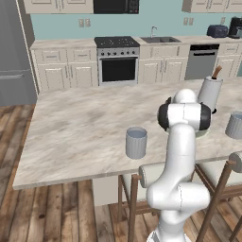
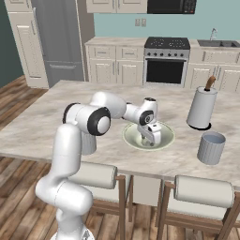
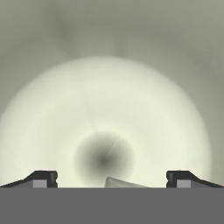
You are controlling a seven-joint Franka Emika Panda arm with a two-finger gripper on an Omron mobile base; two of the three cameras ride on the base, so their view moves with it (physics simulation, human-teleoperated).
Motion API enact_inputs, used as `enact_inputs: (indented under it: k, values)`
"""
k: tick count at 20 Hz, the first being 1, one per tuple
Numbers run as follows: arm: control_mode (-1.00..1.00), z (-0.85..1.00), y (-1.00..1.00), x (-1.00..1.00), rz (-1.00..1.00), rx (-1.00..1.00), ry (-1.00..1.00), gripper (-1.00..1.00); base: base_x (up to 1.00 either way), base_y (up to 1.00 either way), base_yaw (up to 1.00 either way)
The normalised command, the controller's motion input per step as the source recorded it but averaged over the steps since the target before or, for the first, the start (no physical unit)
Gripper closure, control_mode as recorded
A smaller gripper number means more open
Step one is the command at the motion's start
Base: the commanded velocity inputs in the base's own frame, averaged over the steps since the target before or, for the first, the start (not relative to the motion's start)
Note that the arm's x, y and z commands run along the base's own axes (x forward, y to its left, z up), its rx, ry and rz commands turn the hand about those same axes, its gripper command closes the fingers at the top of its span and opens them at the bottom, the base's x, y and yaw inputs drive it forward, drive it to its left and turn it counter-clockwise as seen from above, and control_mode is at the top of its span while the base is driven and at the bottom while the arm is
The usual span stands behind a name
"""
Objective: There are four ice cubes in the ice bowl. Place two ice cubes in each glass of water.
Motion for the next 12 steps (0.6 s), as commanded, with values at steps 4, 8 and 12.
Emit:
enact_inputs:
  k: [4, 8, 12]
  values:
    - [-1.0, -0.04, 0.0, 0.0, -0.09, -0.05, 0.01, -1.0, 0.0, 0.0, 0.0]
    - [-1.0, -0.02, 0.0, 0.0, -0.08, -0.04, 0.01, -1.0, 0.0, 0.0, 0.0]
    - [-1.0, 0.0, 0.0, -0.07, -0.07, -0.01, 0.0, -1.0, 0.0, 0.0, 0.0]
